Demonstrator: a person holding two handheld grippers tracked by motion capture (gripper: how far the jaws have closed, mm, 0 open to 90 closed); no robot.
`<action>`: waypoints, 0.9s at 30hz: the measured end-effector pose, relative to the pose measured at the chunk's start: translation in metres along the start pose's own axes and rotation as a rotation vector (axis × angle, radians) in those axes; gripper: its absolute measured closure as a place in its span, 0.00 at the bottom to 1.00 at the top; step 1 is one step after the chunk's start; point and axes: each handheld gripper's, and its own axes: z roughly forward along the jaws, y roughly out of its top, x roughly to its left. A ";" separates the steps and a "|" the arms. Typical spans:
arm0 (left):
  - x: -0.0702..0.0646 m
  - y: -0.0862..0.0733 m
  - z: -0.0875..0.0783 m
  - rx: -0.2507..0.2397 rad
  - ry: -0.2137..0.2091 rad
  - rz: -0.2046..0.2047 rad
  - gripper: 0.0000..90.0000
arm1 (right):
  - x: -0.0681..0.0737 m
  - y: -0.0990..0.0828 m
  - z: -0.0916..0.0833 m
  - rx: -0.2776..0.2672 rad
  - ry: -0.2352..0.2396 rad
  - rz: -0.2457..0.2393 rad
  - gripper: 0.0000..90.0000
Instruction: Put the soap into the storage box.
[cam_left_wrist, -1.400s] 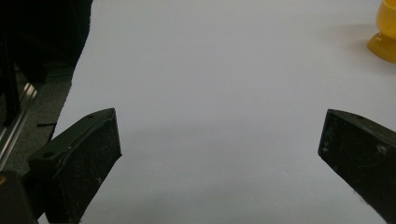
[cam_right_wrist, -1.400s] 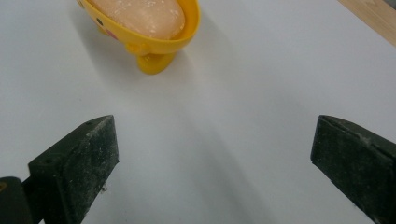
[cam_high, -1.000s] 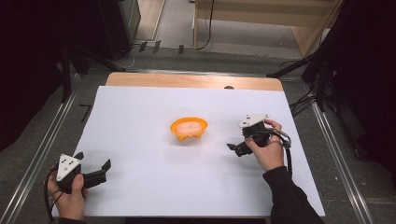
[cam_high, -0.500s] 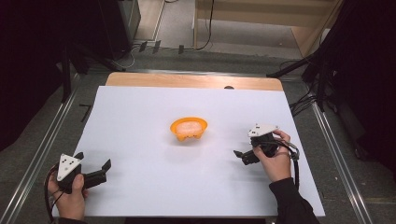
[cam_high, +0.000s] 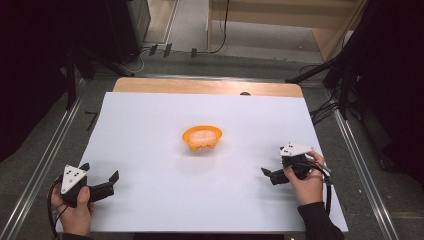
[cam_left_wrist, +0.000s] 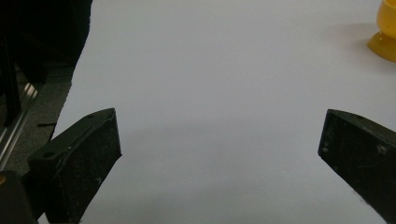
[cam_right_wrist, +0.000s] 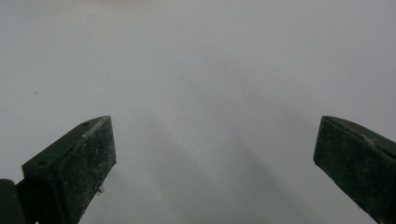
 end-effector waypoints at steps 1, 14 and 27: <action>0.000 0.000 0.000 -0.001 -0.001 0.000 0.00 | 0.000 -0.003 -0.002 -0.004 -0.006 0.009 0.00; 0.000 0.000 0.000 0.005 0.001 0.003 0.00 | -0.006 -0.033 -0.024 -0.027 -0.032 0.060 0.00; 0.000 0.000 0.000 0.001 -0.006 -0.001 0.00 | -0.017 -0.062 -0.054 -0.045 -0.097 0.109 0.00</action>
